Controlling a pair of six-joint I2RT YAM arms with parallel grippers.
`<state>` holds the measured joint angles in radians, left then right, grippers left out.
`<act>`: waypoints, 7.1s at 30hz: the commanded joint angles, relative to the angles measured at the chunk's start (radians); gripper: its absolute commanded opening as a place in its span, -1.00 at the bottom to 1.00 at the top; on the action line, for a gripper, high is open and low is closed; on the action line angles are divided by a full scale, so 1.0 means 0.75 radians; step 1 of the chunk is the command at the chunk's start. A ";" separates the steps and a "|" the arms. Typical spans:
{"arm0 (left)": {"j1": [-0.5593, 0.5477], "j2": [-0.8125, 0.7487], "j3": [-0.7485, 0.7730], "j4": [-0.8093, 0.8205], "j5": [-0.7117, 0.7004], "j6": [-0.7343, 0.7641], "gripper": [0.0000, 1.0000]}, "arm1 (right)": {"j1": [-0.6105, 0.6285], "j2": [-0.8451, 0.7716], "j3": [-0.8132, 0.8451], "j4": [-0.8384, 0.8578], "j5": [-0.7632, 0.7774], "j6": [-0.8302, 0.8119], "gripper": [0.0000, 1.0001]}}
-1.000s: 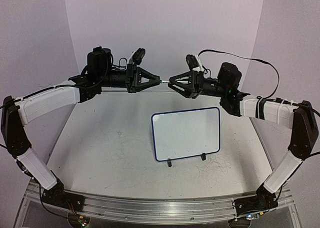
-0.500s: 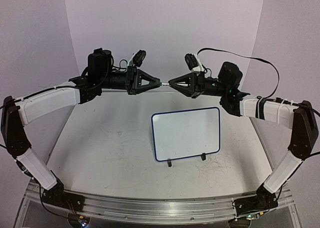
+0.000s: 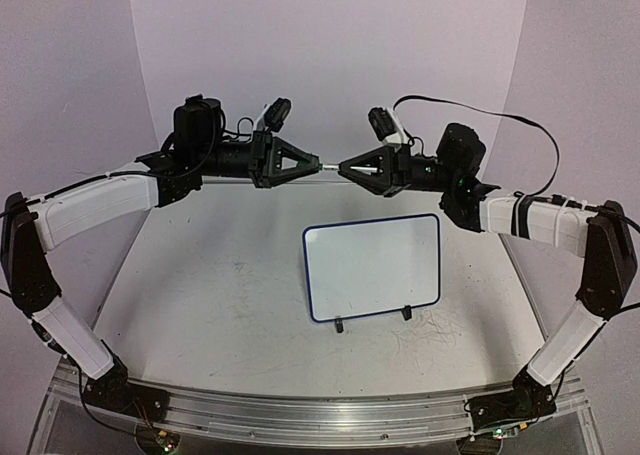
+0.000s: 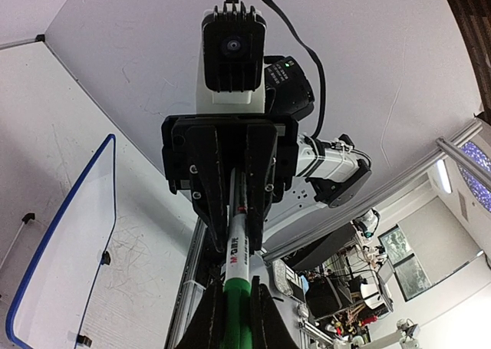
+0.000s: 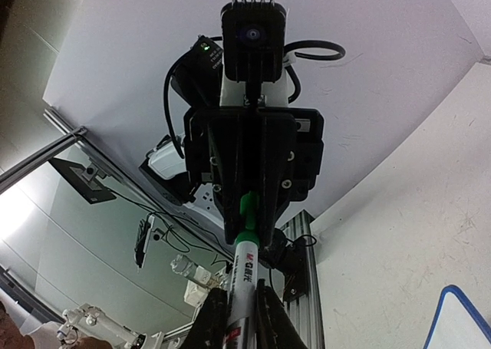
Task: Write a sentence on the whiteboard
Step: Open the pen cap from the whiteboard marker, then place the pen cap at the center of the board, then hold the whiteboard at the center of the board.
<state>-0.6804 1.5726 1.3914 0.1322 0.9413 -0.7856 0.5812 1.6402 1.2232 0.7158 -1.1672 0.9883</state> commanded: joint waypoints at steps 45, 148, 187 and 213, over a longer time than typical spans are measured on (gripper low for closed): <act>0.365 -0.236 -0.267 -0.136 -0.162 0.099 -1.00 | -0.420 -0.812 -0.407 -0.532 0.387 -0.416 -1.00; 0.007 -0.405 -0.839 -0.057 -1.034 0.072 0.45 | -0.421 -1.171 -0.684 -0.770 0.720 -0.714 -1.00; 0.167 -0.032 -0.570 0.405 -0.350 0.265 0.55 | 0.228 -0.846 -0.560 -0.845 1.473 -1.080 -1.00; 0.088 0.221 -0.396 0.405 -0.089 0.321 0.04 | 0.576 -0.536 -0.669 -0.461 1.676 -1.273 -1.00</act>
<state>-0.6054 1.7190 1.0508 0.4015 0.8299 -0.5659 0.9893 1.2250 0.6910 0.3141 0.0778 0.0647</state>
